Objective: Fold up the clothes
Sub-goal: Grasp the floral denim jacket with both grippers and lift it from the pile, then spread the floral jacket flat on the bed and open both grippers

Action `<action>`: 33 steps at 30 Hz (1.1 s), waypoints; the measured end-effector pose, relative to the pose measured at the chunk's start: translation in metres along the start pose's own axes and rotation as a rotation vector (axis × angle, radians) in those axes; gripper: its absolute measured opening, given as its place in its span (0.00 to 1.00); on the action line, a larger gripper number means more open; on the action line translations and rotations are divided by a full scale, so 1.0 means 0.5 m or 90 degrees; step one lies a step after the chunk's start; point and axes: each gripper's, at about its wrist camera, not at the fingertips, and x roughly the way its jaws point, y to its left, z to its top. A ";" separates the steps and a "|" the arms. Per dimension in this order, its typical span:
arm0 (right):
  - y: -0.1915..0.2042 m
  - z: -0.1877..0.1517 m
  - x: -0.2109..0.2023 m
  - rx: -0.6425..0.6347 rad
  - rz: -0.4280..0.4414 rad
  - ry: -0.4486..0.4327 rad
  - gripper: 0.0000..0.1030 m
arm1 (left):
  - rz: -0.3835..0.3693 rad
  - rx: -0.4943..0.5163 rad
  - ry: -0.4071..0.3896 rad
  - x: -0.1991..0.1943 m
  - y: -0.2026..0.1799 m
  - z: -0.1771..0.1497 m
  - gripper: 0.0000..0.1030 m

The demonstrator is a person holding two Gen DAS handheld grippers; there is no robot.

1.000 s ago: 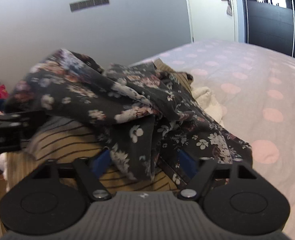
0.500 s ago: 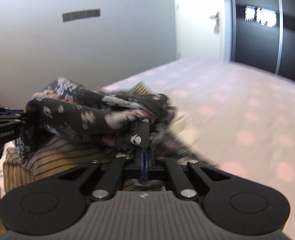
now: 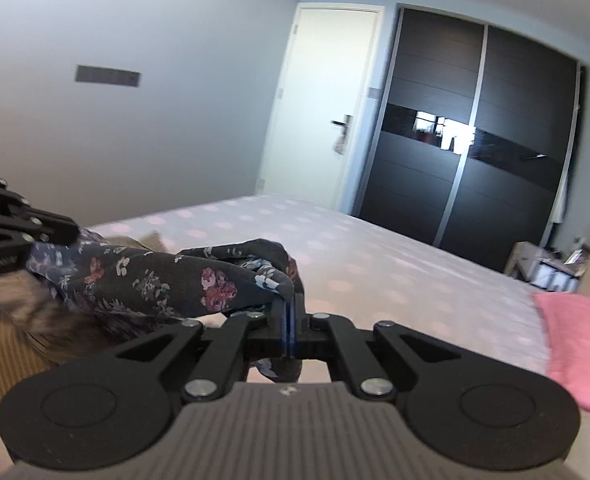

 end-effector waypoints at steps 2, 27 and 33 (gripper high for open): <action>-0.062 -0.018 -0.044 -0.002 -0.038 0.017 0.02 | -0.021 0.013 0.000 0.001 -0.034 0.004 0.00; -0.495 -0.423 -0.189 0.167 -0.386 0.307 0.27 | -0.158 0.088 0.162 0.192 -0.206 -0.102 0.46; -0.503 -0.447 -0.173 0.204 -0.335 0.303 0.43 | -0.165 0.093 0.212 0.238 -0.215 -0.151 0.51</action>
